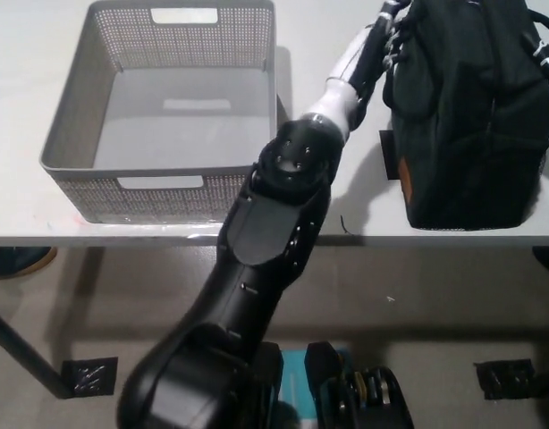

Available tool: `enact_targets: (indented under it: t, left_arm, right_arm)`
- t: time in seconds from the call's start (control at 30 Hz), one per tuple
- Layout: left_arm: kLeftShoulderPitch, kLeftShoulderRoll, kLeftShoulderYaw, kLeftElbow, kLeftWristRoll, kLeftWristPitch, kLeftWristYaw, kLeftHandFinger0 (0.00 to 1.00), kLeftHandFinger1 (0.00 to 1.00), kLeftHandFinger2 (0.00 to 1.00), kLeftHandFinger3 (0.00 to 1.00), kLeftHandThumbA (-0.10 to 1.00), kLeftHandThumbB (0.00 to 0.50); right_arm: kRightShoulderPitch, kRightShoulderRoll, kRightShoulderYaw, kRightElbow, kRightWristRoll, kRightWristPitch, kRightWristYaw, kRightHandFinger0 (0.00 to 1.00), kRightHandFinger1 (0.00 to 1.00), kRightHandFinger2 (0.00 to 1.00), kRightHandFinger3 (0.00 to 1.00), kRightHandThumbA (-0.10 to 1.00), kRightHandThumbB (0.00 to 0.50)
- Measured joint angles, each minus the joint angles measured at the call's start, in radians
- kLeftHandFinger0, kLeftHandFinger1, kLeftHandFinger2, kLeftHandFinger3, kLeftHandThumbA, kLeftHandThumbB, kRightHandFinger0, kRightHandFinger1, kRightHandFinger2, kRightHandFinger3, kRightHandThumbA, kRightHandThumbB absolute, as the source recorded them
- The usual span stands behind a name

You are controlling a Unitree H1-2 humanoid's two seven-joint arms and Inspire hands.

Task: Use both hands to pick up a lunch bag on the right hand side and place it into a container on the left hand side

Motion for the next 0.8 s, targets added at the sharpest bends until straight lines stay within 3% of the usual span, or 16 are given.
enact_targets:
  t: [0.27,0.3,0.5,0.6,0.63,0.67,0.7,0.73,0.77,0.8]
  left_arm:
    - [-0.024,0.073,-0.260,0.234,0.172,-0.049,0.099,1.00,1.00,1.00,1.00,1.00,0.401]
    - [-0.031,0.079,-0.286,0.267,0.192,-0.056,0.112,1.00,1.00,1.00,1.00,1.00,0.418]
    - [-0.123,0.079,-0.375,0.459,0.280,-0.126,0.188,1.00,1.00,1.00,1.00,1.00,0.417]
    - [-0.139,0.062,-0.367,0.507,0.286,-0.156,0.204,1.00,1.00,1.00,1.00,1.00,0.368]
    - [-0.139,0.059,-0.365,0.512,0.286,-0.158,0.205,1.00,1.00,1.00,1.00,1.00,0.376]
    - [-0.138,0.049,-0.358,0.528,0.285,-0.165,0.205,1.00,1.00,1.00,1.00,1.00,0.376]
    - [-0.134,0.038,-0.349,0.544,0.283,-0.171,0.205,1.00,1.00,1.00,1.00,1.00,0.376]
    - [-0.132,0.030,-0.343,0.552,0.281,-0.174,0.205,1.00,1.00,1.00,1.00,1.00,0.378]
    - [-0.131,0.026,-0.337,0.556,0.280,-0.176,0.205,1.00,1.00,1.00,1.00,1.00,0.394]
    - [-0.130,0.014,-0.319,0.564,0.275,-0.179,0.203,1.00,1.00,1.00,1.00,1.00,0.396]
  right_arm:
    - [0.000,0.001,0.000,0.019,0.000,-0.010,-0.001,1.00,1.00,1.00,1.00,1.00,0.142]
    - [0.000,0.001,0.000,0.021,0.000,-0.013,-0.001,1.00,1.00,1.00,1.00,1.00,0.134]
    - [-0.013,0.006,0.000,0.031,-0.001,-0.028,0.000,1.00,1.00,1.00,1.00,1.00,0.130]
    - [-0.015,0.011,0.000,0.043,0.002,-0.032,0.001,1.00,1.00,1.00,1.00,1.00,0.189]
    - [-0.016,0.011,-0.001,0.048,0.003,-0.034,0.001,1.00,1.00,1.00,1.00,1.00,0.243]
    - [-0.020,0.014,-0.002,0.073,0.007,-0.040,0.004,1.00,1.00,1.00,1.00,1.00,0.246]
    - [-0.033,0.020,-0.007,0.125,0.013,-0.051,0.009,1.00,1.00,1.00,1.00,1.00,0.235]
    - [-0.041,0.025,-0.012,0.159,0.018,-0.056,0.012,1.00,1.00,1.00,1.00,1.00,0.111]
    - [-0.048,0.027,-0.016,0.178,0.021,-0.061,0.015,1.00,1.00,1.00,1.00,1.00,0.199]
    - [-0.069,0.042,-0.035,0.258,0.039,-0.079,0.027,1.00,1.00,1.00,1.00,1.00,0.204]
